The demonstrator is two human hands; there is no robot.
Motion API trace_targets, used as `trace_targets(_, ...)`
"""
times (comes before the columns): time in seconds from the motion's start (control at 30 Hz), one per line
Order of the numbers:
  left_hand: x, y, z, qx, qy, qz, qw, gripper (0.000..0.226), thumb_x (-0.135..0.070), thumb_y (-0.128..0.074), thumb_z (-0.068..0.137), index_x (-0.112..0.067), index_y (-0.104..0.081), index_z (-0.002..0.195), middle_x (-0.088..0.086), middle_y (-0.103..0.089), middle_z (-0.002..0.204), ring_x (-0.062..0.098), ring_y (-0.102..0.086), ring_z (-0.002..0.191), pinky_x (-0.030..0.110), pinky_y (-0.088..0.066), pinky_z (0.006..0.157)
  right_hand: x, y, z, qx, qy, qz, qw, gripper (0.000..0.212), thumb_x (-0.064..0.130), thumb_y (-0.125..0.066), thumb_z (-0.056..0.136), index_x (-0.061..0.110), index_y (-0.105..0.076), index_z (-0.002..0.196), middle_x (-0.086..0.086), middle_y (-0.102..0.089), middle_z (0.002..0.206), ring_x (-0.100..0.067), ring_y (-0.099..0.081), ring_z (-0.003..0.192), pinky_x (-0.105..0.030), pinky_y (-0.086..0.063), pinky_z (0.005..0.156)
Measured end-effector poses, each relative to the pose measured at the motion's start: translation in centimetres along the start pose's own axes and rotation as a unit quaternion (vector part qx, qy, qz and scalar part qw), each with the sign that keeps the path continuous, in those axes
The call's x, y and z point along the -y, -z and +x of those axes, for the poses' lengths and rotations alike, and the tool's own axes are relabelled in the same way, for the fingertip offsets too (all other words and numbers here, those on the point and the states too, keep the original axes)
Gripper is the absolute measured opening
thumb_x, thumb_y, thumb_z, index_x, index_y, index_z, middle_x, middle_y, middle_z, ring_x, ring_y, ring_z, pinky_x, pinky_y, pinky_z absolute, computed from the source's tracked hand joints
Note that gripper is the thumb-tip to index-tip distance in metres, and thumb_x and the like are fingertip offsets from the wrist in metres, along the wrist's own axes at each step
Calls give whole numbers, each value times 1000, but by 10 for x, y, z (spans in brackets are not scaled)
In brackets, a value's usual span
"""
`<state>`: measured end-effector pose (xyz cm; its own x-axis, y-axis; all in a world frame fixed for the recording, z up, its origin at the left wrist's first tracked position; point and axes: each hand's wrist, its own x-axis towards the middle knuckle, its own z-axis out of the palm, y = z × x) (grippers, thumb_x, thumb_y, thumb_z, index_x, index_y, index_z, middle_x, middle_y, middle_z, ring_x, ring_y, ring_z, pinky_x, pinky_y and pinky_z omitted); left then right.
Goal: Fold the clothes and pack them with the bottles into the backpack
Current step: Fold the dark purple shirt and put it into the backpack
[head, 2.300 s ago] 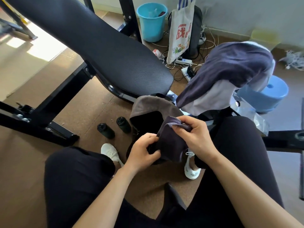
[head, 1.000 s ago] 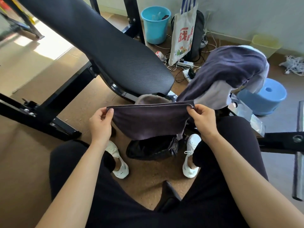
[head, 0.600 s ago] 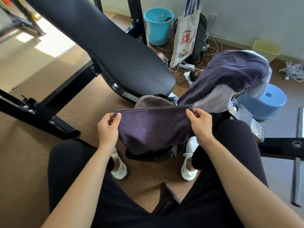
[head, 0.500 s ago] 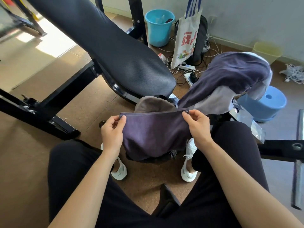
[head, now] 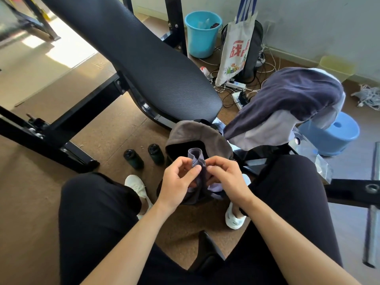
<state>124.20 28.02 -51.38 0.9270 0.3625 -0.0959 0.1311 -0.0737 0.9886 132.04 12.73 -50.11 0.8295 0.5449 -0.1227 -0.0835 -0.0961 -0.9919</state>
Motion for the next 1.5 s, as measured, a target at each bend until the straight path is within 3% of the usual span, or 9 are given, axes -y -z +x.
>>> trace_targets(0.1, 1, 2, 1, 24, -23, 26, 999, 29, -35, -75, 89, -17, -65, 110, -1, -71, 97, 23, -71, 92, 36, -61, 79, 2, 3, 0, 2, -41, 60, 997, 31, -14, -45, 95, 1, -73, 97, -11, -73, 80, -28, -71, 71, -35, -63, 69)
trace_targets(0.27, 2, 0, 1, 75, -63, 72, 993, 43, -23, -84, 84, -17, -62, 120, -5, -69, 103, 17, -68, 94, 20, -54, 79, -4, 1, 1, -35, 76, -78, 993, 19, -8, -67, 87, 10, -71, 91, -7, -66, 101, -23, -72, 86, -39, -61, 78)
trace_targets(0.43, -3, 6, 6, 59, -103, 85, 989, 27, -3, -75, 89, -12, -72, 114, -14, -71, 96, 8, -68, 88, 13, -50, 78, 15, 15, 7, 4, 164, -212, 963, 57, -10, -72, 81, 18, -60, 129, 7, -50, 143, -18, -65, 68, -32, -57, 61)
trace_targets(0.57, -9, 13, 10, 63, -115, 40, 991, 28, 4, -73, 89, -8, -74, 115, -2, -75, 99, 13, -69, 90, 19, -52, 82, 28, 20, 16, 77, 110, -250, 959, 35, -1, -66, 90, 26, -70, 112, 20, -72, 93, -6, -69, 70, -27, -55, 63)
trace_targets(0.67, -10, 23, 15, 88, -73, -15, 993, 34, 9, -69, 89, -9, -72, 117, 6, -76, 106, 18, -71, 98, 24, -55, 87, 33, 21, 17, 38, 61, -170, 983, 21, -4, -63, 94, 16, -67, 99, 2, -72, 71, -19, -71, 61, -30, -57, 59)
trace_targets(0.77, 8, 31, 25, 116, -33, 50, 991, 33, 7, -70, 87, -14, -73, 113, 3, -76, 104, 18, -72, 98, 26, -56, 86, 46, 23, 17, 12, 68, -107, 992, 20, -6, -58, 97, 11, -64, 105, -16, -71, 75, -30, -73, 67, -46, -63, 66)
trace_targets(0.93, 36, 28, 32, 66, 4, 170, 983, 13, -10, -76, 89, -22, -74, 94, -10, -74, 85, 6, -69, 81, 24, -53, 76, 62, 26, 17, -23, 89, -98, 991, 15, -2, -61, 98, 11, -62, 103, -14, -70, 72, -33, -73, 65, -56, -62, 68)
trace_targets(1.2, 51, 20, 29, 53, 10, 245, 968, 10, -24, -73, 93, -29, -64, 94, -12, -68, 83, 7, -66, 78, 33, -55, 76, 86, 34, 20, -90, 147, -123, 977, 15, -1, -69, 93, 4, -61, 105, -19, -70, 87, -36, -71, 63, -60, -59, 63)
trace_targets(1.5, 43, 3, 19, -63, -68, 270, 958, 31, -28, -76, 91, -28, -46, 83, -12, -55, 63, 6, -56, 57, 11, -37, 58, 102, 41, 24, -152, 177, -154, 960, 10, 1, -66, 95, 6, -60, 102, -10, -70, 83, -27, -71, 60, -49, -61, 62)
